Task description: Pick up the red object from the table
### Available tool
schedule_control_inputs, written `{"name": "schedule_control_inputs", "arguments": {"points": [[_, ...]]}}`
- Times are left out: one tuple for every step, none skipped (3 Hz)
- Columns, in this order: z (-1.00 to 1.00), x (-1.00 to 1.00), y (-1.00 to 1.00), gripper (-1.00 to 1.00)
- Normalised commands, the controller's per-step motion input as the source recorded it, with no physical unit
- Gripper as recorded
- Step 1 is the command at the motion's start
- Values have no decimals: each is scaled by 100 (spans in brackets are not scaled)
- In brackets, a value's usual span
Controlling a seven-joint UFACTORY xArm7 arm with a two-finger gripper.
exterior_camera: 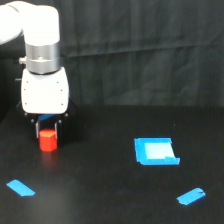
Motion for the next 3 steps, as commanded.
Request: {"name": "schedule_control_inputs", "arguments": {"points": [[36,6,-5,-96],[45,9,-3,-96],[51,11,-1,-96]]}}
